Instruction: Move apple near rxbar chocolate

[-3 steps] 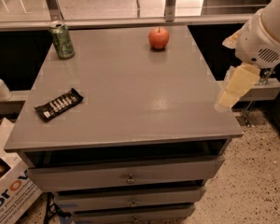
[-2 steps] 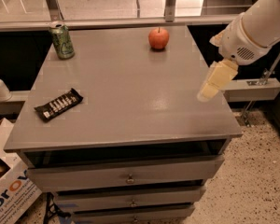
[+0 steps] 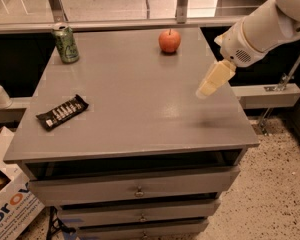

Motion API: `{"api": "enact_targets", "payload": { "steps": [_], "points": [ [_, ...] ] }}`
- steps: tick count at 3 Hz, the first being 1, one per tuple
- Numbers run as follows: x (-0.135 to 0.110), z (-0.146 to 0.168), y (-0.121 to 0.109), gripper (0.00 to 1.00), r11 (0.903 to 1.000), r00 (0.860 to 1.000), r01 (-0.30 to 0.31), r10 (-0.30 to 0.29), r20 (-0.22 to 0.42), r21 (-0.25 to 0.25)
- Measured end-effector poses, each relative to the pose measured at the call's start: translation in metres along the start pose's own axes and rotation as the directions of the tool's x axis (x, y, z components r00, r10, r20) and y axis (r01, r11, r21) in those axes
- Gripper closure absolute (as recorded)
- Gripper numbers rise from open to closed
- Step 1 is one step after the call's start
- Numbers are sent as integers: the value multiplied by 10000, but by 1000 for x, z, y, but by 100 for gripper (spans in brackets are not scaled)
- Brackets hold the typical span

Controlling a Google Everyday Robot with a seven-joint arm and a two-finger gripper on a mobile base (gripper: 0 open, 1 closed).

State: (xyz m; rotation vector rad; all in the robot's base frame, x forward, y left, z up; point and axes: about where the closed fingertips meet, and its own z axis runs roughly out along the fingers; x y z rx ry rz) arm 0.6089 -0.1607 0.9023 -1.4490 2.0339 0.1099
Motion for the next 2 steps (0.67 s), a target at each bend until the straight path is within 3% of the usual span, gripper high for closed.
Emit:
{"api": "enact_targets", "payload": {
  "steps": [1, 2],
  "points": [
    [-5, 7, -9, 0, 9993, 9973, -348, 341, 657, 110],
    [-24, 23, -33, 0, 9977, 9814, -618, 560, 1836, 262]
  ]
}}
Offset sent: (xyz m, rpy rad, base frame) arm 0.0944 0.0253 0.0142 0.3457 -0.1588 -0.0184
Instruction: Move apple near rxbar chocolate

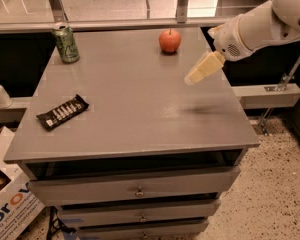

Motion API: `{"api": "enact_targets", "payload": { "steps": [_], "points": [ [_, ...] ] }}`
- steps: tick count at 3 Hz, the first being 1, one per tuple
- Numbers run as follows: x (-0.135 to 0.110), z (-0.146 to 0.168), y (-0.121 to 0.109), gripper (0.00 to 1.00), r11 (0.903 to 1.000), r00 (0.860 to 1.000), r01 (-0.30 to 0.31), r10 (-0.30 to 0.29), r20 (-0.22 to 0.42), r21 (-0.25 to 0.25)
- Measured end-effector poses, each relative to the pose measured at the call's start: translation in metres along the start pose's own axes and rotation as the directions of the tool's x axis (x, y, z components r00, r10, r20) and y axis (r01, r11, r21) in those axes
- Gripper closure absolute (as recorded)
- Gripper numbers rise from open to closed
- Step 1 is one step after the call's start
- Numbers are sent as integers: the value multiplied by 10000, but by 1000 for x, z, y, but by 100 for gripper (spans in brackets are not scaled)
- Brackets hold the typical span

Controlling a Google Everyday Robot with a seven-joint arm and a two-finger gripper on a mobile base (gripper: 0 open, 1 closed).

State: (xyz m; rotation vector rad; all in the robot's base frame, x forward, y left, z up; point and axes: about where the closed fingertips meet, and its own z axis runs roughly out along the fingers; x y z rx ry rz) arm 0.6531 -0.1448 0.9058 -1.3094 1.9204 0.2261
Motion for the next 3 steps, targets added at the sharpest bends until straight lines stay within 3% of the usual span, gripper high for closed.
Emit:
{"api": "enact_targets", "payload": {
  "steps": [1, 3],
  "points": [
    [-10, 31, -31, 0, 9983, 9917, -575, 564, 1157, 64],
    [-9, 103, -83, 0, 9800, 9461, -1981, 1969, 2572, -216]
  ]
}}
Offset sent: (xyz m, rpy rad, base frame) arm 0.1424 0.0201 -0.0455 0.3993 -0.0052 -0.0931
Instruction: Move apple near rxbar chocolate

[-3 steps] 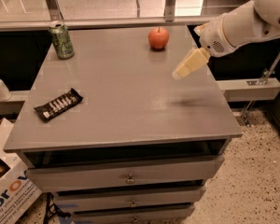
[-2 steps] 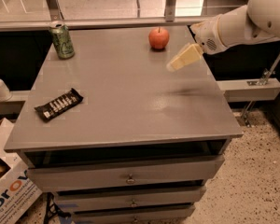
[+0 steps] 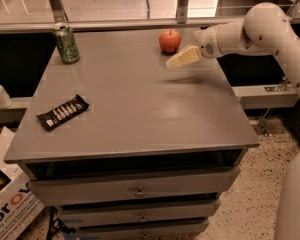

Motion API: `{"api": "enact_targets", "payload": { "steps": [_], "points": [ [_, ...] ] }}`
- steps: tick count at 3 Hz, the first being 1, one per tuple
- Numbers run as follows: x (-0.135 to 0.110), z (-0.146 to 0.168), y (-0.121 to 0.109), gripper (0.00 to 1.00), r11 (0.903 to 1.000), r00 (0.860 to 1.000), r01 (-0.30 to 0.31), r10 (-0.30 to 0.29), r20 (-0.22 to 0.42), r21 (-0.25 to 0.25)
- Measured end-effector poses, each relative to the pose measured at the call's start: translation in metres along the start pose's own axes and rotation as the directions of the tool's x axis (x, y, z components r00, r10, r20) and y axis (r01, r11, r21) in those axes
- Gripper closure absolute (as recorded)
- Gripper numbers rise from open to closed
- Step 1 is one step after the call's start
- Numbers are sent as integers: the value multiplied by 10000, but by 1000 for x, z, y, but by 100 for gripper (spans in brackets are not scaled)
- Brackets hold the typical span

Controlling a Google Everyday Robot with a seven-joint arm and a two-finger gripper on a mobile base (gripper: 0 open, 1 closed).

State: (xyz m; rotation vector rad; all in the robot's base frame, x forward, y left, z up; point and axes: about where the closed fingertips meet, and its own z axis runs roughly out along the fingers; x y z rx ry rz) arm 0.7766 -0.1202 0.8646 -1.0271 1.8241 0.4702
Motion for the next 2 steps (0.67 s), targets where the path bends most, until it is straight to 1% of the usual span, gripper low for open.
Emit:
{"api": "enact_targets", "payload": {
  "steps": [1, 2],
  "points": [
    [-1, 28, -14, 0, 9991, 9980, -422, 424, 475, -51],
    [-9, 56, -22, 0, 9981, 9953, -616, 617, 746, -38]
  ]
}}
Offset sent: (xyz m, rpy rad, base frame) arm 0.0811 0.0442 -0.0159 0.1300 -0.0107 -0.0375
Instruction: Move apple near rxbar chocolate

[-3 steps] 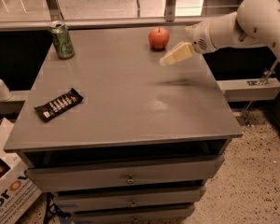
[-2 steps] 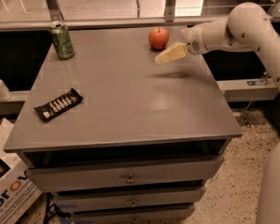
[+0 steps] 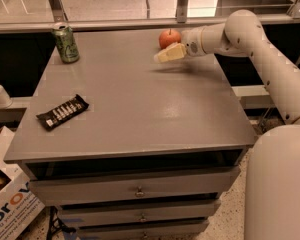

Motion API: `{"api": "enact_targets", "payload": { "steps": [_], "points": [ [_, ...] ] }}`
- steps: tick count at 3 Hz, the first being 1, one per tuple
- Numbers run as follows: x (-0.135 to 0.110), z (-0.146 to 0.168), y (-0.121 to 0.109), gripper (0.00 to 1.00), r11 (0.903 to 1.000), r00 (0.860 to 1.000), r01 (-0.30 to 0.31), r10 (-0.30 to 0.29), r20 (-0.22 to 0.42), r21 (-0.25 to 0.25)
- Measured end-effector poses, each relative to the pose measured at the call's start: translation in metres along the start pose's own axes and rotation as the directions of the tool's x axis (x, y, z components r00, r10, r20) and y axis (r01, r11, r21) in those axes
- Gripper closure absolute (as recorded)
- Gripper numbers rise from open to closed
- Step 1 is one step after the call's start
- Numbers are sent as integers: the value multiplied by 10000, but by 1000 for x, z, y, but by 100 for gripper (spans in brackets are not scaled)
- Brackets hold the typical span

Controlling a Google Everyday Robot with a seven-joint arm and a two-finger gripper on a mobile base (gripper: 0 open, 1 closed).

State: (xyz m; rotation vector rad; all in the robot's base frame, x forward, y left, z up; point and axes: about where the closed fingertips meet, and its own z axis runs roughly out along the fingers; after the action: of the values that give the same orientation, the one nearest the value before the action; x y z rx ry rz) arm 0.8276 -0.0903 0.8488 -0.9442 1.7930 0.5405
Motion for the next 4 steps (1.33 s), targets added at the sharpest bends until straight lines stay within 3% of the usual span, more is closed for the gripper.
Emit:
{"api": "enact_targets", "payload": {
  "steps": [1, 2, 3, 4],
  "points": [
    [-9, 23, -11, 0, 9998, 9999, -2, 0, 115, 207],
    [-12, 43, -15, 17, 9995, 9999, 2, -6, 122, 325],
    [-14, 52, -18, 41, 9992, 9999, 48, -53, 140, 386],
    [-16, 45, -20, 64, 9991, 9998, 47, -54, 169, 420]
  ]
}}
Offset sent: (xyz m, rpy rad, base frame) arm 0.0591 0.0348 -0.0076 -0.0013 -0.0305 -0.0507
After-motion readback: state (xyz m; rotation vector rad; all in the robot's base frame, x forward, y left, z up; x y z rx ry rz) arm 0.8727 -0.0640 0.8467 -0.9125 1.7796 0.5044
